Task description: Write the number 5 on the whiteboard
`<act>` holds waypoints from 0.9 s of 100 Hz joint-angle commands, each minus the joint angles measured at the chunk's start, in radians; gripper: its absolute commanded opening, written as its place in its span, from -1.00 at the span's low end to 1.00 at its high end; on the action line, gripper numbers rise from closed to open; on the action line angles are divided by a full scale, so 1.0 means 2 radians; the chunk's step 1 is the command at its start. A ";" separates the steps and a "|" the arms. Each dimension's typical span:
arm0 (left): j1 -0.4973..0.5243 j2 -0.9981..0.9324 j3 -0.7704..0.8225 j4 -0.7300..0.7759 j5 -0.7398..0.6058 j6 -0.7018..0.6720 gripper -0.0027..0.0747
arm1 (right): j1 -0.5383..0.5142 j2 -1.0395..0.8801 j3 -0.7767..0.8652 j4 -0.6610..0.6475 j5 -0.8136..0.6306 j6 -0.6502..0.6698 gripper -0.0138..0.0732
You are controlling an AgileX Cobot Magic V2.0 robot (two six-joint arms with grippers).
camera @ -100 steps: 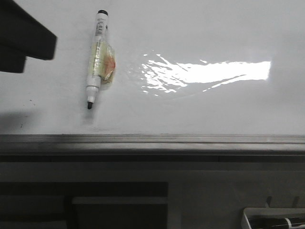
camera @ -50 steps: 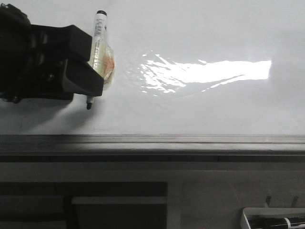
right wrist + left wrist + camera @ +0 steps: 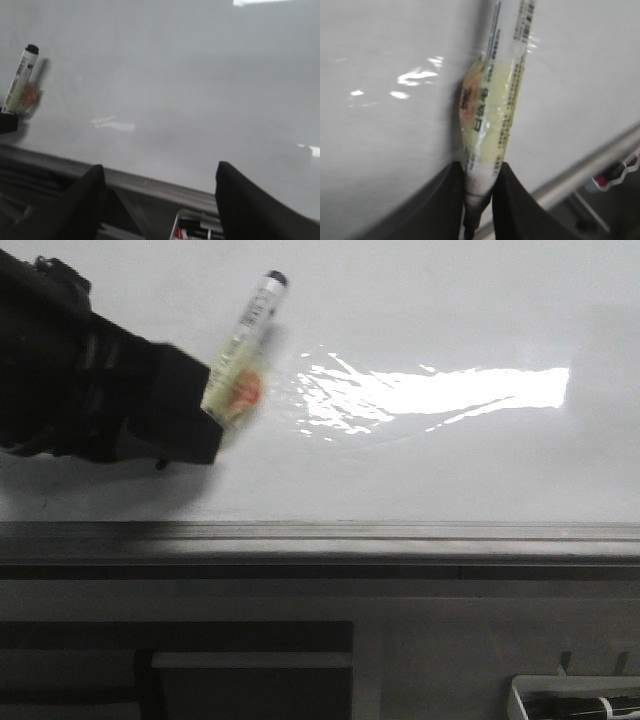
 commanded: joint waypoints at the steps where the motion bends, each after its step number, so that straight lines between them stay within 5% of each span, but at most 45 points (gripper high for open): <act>1: -0.024 -0.021 -0.024 0.094 0.039 0.001 -0.98 | 0.010 0.029 -0.028 0.053 0.008 -0.086 0.28; 16: -0.077 -0.022 -0.030 0.212 0.093 0.001 -0.98 | 0.051 0.085 -0.051 0.161 0.060 -0.268 0.28; 30: -0.122 -0.025 -0.030 0.270 0.083 0.001 -0.98 | 0.089 0.123 -0.058 0.233 0.068 -0.360 0.28; 90: -0.158 -0.040 -0.037 0.295 0.015 0.001 -0.98 | 0.121 0.163 -0.064 0.384 0.051 -0.516 0.28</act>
